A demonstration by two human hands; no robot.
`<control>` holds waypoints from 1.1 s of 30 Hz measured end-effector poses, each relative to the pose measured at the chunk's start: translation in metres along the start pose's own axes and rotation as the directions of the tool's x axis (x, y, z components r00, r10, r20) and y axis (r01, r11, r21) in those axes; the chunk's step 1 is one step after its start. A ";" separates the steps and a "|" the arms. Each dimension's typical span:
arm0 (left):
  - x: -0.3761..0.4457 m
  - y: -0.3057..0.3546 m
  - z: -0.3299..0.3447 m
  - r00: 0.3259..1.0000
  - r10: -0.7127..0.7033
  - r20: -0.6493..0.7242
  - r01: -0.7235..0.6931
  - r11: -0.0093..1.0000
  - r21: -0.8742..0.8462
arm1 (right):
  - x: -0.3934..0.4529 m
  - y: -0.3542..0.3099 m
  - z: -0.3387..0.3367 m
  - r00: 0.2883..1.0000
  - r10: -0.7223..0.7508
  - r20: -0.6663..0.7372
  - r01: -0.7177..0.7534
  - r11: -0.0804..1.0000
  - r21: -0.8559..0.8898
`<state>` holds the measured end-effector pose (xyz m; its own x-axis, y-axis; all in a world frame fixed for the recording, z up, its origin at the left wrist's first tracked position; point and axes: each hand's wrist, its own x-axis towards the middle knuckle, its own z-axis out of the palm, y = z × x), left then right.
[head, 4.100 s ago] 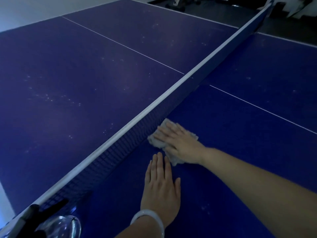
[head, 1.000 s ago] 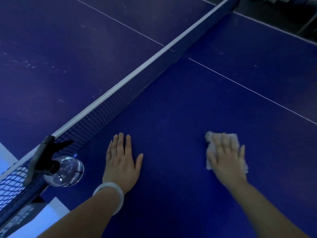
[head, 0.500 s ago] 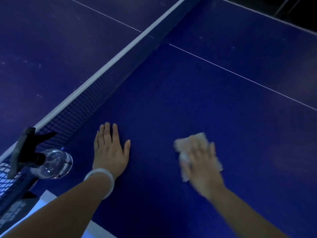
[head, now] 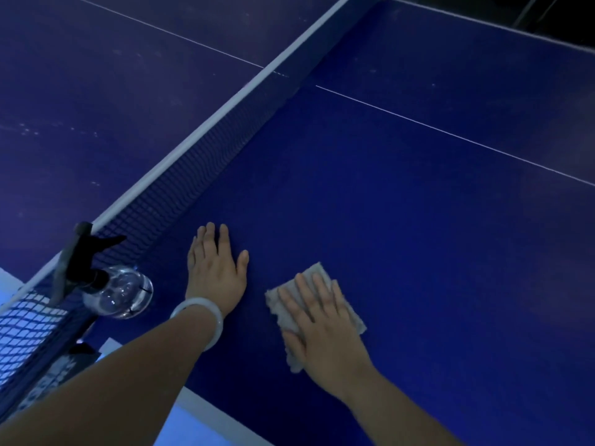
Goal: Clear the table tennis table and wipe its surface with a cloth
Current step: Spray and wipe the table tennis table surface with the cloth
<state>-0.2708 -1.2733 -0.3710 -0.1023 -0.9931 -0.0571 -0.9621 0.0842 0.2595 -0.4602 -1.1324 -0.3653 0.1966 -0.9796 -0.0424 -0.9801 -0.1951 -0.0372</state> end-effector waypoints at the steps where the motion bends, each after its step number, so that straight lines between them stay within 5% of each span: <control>1: 0.000 -0.001 0.000 1.000 -0.001 0.002 0.001 1.000 -0.005 | -0.012 0.021 -0.001 0.999 0.019 0.050 -0.016 0.998 -0.057; 4: -0.001 -0.001 -0.004 1.000 0.013 0.023 -0.012 0.999 -0.034 | -0.051 0.095 -0.011 0.927 0.355 0.120 -0.321 0.918 -0.231; 7: -0.013 -0.002 -0.011 0.997 0.064 0.038 -0.063 0.997 -0.047 | -0.079 0.121 -0.016 0.685 0.715 0.135 -0.713 0.697 -0.072; 9: -0.037 0.001 -0.014 0.993 0.116 0.024 -0.116 0.993 -0.017 | -0.082 0.093 -0.013 0.633 0.763 0.129 -0.771 0.637 0.018; 14: -0.129 0.019 0.001 0.974 0.225 0.014 -0.225 0.973 0.046 | -0.096 -0.019 -0.004 0.916 0.401 0.024 -0.402 0.914 0.053; 19: -0.148 0.019 0.011 0.978 0.207 0.038 -0.210 0.971 0.117 | -0.152 0.010 0.008 0.972 0.187 0.144 -0.167 0.976 -0.139; 20: -0.147 0.019 0.012 0.977 0.212 0.036 -0.215 0.970 0.116 | -0.166 0.025 0.008 0.931 0.335 0.143 -0.317 0.938 -0.139; 22: -0.147 0.019 0.012 0.976 0.217 0.028 -0.218 0.970 0.111 | -0.194 0.045 0.006 0.663 0.748 0.024 -0.749 0.663 0.010; 24: -0.147 0.020 0.013 0.976 0.215 0.029 -0.217 0.970 0.112 | -0.203 0.036 0.000 0.394 0.919 0.009 -0.916 0.392 0.085; 25: -0.147 0.020 0.014 0.975 0.219 0.026 -0.221 0.969 0.113 | -0.198 0.021 -0.001 0.344 0.939 0.006 -0.935 0.342 0.092; 27: -0.146 0.020 0.015 0.974 0.227 0.014 -0.228 0.968 0.108 | -0.177 -0.017 -0.002 0.421 0.907 -0.009 -0.903 0.421 0.082; 31: -0.147 0.020 0.014 0.975 0.222 0.026 -0.224 0.968 0.114 | -0.150 -0.086 0.006 0.845 0.533 0.047 -0.535 0.842 0.067; 33: -0.147 0.021 0.013 0.975 0.219 0.025 -0.221 0.967 0.124 | -0.160 -0.083 0.009 0.903 0.430 0.010 -0.430 0.901 0.056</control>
<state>-0.2788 -1.1248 -0.3696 -0.3173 -0.9480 -0.0230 -0.9395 0.3109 0.1440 -0.4103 -0.9587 -0.3646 -0.2439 -0.9677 -0.0638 -0.9661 0.2482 -0.0712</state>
